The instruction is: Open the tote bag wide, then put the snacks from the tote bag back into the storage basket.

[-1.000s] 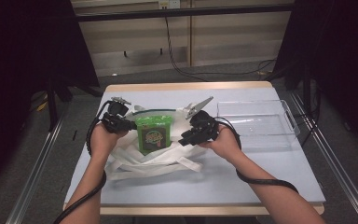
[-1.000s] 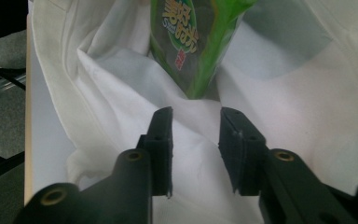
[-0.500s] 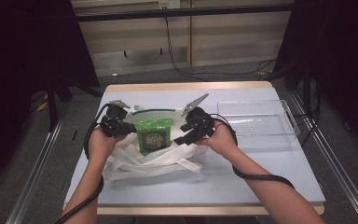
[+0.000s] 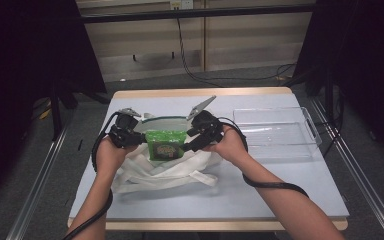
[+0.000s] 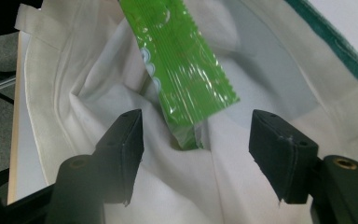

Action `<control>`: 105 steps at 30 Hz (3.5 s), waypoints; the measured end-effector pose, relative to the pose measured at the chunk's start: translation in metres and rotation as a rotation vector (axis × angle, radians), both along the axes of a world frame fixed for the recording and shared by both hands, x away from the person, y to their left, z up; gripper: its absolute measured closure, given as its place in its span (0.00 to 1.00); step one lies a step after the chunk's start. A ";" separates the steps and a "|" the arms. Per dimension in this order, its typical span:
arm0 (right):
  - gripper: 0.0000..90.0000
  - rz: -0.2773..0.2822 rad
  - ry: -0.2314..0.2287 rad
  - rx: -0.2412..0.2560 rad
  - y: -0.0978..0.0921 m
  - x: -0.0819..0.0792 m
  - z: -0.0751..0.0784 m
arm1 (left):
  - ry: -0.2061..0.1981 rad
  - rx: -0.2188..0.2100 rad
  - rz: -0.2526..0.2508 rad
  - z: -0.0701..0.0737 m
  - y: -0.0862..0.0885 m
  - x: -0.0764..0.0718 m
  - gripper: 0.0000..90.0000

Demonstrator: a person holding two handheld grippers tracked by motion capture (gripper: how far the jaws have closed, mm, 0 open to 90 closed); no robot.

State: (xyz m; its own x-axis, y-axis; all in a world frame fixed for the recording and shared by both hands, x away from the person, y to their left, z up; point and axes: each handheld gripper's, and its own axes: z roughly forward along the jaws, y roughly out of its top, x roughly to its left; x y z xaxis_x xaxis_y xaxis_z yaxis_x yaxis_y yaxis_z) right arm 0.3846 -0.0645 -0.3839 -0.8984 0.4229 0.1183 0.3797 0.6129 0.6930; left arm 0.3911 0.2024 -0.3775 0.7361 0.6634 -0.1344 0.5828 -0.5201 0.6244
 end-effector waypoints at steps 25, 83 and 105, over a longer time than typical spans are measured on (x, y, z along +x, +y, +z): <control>0.81 0.032 0.018 -0.039 -0.005 -0.002 -0.002 | -0.039 0.001 0.082 0.003 -0.001 -0.004 0.62; 0.90 -0.047 0.112 -0.011 -0.041 0.004 0.039 | -0.046 -0.035 0.045 -0.019 -0.006 -0.033 0.10; 0.90 -0.051 0.103 0.012 -0.053 0.003 0.064 | -0.046 -0.018 0.030 -0.022 -0.007 -0.036 0.10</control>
